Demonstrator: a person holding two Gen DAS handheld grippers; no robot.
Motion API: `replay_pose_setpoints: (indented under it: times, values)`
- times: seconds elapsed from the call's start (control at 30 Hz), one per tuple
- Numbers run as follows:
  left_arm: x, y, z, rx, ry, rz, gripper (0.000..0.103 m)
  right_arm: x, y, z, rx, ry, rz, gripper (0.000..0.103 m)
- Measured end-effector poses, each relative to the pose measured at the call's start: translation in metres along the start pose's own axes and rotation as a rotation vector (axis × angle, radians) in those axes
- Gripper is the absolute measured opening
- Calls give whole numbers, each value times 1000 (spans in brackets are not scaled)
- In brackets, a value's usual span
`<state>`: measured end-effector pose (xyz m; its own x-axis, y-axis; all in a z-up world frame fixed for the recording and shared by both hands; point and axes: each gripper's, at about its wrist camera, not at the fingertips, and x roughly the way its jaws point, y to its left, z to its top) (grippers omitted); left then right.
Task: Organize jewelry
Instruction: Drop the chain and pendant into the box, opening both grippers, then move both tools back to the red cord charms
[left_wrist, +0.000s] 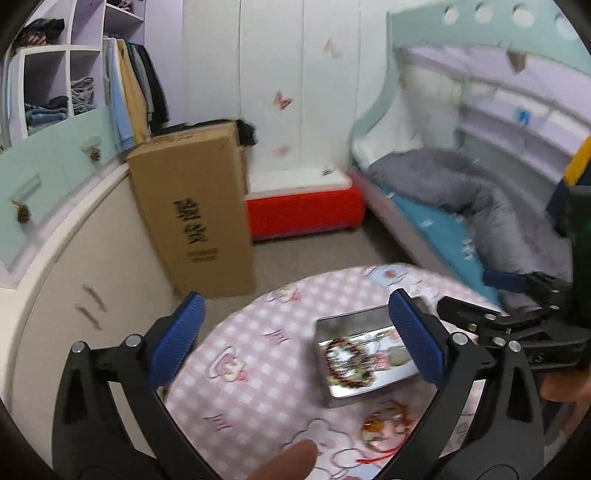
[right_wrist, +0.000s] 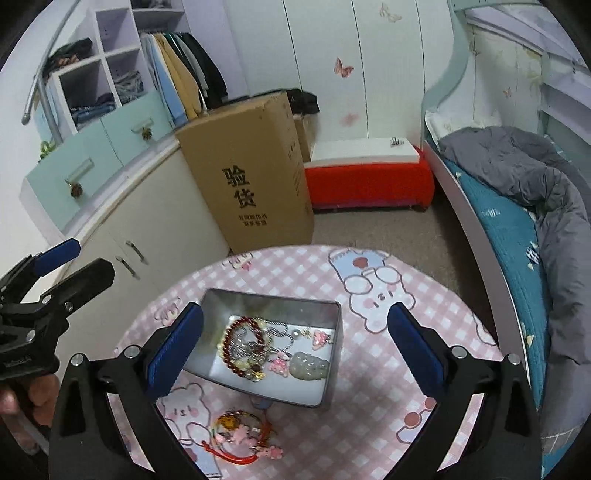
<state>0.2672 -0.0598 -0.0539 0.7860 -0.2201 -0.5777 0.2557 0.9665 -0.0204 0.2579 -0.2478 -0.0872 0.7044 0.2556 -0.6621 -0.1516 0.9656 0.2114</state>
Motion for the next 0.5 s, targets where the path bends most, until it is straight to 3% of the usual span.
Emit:
replay_pose_setpoints:
  times: [0.07,0.13,0.37,0.5]
  values:
    - [-1,8,-2,-61,7,-46,97,-12,2,0,-4,-28,9,96]
    - [-4,13,-8,-76,-5,-36,97,-24,5,0,-8,-52,12,96]
    - [-23,7,-41,-18,-62,6,97,-54,8,-24,-9,-95,0,96]
    - [-34,9,-65,-6,-25,0,97,-62,6,-48,16,-95,-5,96]
